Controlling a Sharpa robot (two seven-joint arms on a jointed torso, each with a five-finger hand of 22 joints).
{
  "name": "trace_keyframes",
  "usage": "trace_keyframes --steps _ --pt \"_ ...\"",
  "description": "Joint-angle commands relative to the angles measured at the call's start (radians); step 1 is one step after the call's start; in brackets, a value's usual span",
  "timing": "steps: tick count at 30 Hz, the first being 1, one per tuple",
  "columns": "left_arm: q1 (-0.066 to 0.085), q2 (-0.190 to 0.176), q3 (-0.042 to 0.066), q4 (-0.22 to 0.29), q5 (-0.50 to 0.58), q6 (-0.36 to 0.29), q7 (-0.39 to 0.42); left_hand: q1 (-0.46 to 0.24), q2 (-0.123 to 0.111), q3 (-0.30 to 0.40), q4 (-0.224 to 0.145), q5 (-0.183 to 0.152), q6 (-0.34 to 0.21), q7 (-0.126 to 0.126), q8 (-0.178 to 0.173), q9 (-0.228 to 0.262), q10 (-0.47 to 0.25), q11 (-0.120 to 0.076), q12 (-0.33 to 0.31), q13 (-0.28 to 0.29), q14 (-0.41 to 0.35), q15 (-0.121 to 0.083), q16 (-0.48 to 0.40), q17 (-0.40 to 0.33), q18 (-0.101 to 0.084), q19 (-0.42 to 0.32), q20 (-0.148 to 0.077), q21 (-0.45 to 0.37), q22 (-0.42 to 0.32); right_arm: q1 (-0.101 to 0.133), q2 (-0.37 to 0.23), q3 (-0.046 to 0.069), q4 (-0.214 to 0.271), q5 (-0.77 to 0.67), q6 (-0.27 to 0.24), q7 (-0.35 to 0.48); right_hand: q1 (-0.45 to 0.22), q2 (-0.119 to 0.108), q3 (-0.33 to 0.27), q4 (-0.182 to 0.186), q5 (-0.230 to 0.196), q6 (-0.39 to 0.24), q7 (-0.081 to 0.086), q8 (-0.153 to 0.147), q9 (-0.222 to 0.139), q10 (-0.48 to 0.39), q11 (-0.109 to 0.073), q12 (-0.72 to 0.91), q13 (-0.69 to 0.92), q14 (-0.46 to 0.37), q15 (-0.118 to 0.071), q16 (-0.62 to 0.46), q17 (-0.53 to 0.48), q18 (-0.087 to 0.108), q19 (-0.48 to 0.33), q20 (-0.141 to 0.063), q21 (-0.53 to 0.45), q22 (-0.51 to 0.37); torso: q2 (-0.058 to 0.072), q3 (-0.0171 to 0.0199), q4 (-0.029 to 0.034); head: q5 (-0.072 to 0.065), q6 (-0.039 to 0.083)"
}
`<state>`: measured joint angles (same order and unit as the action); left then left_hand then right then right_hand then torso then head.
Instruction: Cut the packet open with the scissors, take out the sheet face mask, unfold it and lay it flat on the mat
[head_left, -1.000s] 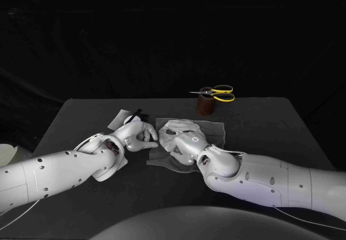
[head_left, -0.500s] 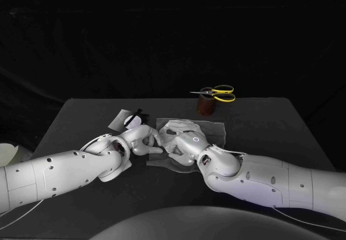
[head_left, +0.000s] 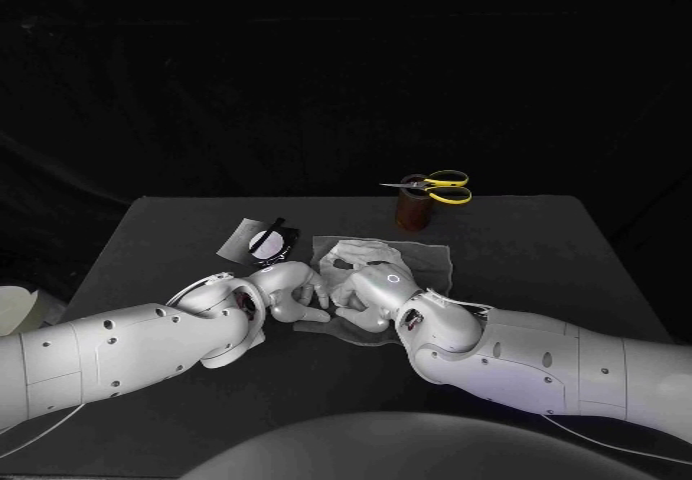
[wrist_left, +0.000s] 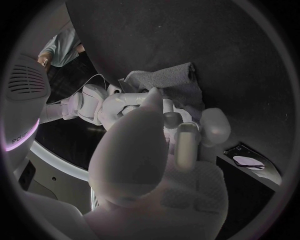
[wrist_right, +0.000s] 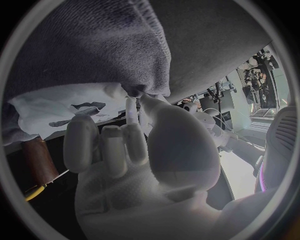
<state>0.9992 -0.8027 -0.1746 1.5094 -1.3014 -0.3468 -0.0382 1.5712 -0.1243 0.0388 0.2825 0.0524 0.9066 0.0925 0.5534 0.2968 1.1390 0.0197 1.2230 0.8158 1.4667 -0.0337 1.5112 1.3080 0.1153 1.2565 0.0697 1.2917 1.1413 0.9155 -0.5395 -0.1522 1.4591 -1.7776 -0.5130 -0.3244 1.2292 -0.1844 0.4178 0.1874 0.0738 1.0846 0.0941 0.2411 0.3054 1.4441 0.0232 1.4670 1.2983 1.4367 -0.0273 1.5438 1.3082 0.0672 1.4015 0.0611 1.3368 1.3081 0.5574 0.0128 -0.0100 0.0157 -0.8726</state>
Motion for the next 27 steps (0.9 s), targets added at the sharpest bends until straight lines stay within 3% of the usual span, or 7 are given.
trace_keyframes --steps 1,11,17,25,26,27 --pt "-0.001 0.005 -0.003 -0.002 -0.042 0.058 -0.018 0.013 -0.007 0.005 -0.001 -0.004 0.007 0.002 -0.005 -0.004 0.001 0.001 0.0 -0.003 0.039 -0.004 0.005 0.065 -0.01 0.005 -0.001 0.002 -0.002 0.0 -0.001 0.001 -0.001 0.001 -0.009 0.006 -0.002 -0.003 -0.004 -0.001 0.007 -0.01 0.0 -0.006 -0.001 0.097 -0.011 -0.009 0.204 0.125 -0.023 -0.003 0.232 0.004 -0.008 -0.001 -0.009 0.061 0.0 -0.0006 0.0002 0.001 0.0" --pt "-0.001 0.002 -0.012 -0.009 -0.103 0.136 -0.081 0.03 -0.019 0.008 0.003 -0.004 -0.011 0.013 -0.03 -0.024 -0.026 0.01 -0.017 -0.028 0.039 0.002 0.006 0.071 -0.011 0.003 0.002 0.003 0.0 0.0 -0.001 0.001 -0.004 -0.003 0.011 0.004 0.022 -0.016 -0.012 -0.019 0.009 -0.016 0.002 -0.01 -0.001 0.093 -0.009 -0.022 0.197 0.124 -0.021 -0.008 0.227 0.006 -0.014 0.001 -0.019 0.055 0.0 -0.0004 -0.0001 -0.001 0.0" --pt "-0.001 -0.003 -0.013 -0.009 -0.123 0.162 -0.101 0.032 -0.023 0.007 0.004 -0.004 -0.023 0.02 -0.043 -0.034 -0.01 0.016 0.0 0.002 0.042 0.007 0.009 0.078 -0.012 0.005 0.005 0.006 0.005 0.0 -0.003 0.001 -0.006 -0.008 0.032 0.004 0.037 -0.029 -0.02 -0.033 0.002 -0.02 0.005 -0.012 -0.001 0.089 -0.006 -0.032 0.191 0.122 -0.019 -0.013 0.223 0.008 -0.021 0.002 -0.03 0.048 0.0 -0.0008 0.0008 -0.003 0.0" --pt "-0.001 -0.009 -0.013 -0.004 -0.13 0.166 -0.105 0.033 -0.026 0.007 0.003 -0.004 -0.022 0.02 -0.044 -0.036 0.005 0.017 0.014 0.027 0.042 0.009 0.01 0.081 -0.012 0.004 0.006 0.007 0.005 0.0 -0.004 0.001 -0.007 -0.014 0.042 0.004 0.065 -0.027 -0.017 -0.055 0.003 -0.016 0.005 -0.012 -0.001 0.088 -0.006 -0.036 0.189 0.122 -0.019 -0.014 0.222 0.009 -0.022 0.003 -0.033 0.048 0.0 -0.0011 0.0019 -0.003 0.0" --pt "-0.001 -0.009 -0.013 -0.003 -0.131 0.165 -0.105 0.033 -0.026 0.007 0.003 -0.004 -0.022 0.02 -0.044 -0.036 0.005 0.017 0.014 0.027 0.042 0.009 0.01 0.081 -0.012 0.004 0.006 0.007 0.005 0.0 -0.004 0.001 -0.008 -0.015 0.037 0.003 0.071 -0.023 -0.014 -0.059 0.004 -0.013 0.004 -0.01 0.0 0.088 -0.007 -0.035 0.19 0.122 -0.019 -0.013 0.222 0.008 -0.02 0.003 -0.032 0.049 0.0 -0.0014 0.0015 -0.003 0.0" --pt "-0.001 -0.009 -0.013 -0.003 -0.131 0.165 -0.105 0.033 -0.026 0.006 0.003 -0.004 -0.022 0.021 -0.044 -0.036 0.007 0.017 0.017 0.031 0.042 0.009 0.01 0.081 -0.012 0.004 0.007 0.007 0.005 0.0 -0.004 0.001 -0.008 -0.014 0.033 0.002 0.08 -0.004 -0.003 -0.061 -0.004 -0.007 0.001 -0.008 0.001 0.089 -0.009 -0.032 0.191 0.123 -0.021 -0.011 0.224 0.008 -0.018 0.003 -0.031 0.051 0.0 -0.0018 0.0017 -0.003 0.0"
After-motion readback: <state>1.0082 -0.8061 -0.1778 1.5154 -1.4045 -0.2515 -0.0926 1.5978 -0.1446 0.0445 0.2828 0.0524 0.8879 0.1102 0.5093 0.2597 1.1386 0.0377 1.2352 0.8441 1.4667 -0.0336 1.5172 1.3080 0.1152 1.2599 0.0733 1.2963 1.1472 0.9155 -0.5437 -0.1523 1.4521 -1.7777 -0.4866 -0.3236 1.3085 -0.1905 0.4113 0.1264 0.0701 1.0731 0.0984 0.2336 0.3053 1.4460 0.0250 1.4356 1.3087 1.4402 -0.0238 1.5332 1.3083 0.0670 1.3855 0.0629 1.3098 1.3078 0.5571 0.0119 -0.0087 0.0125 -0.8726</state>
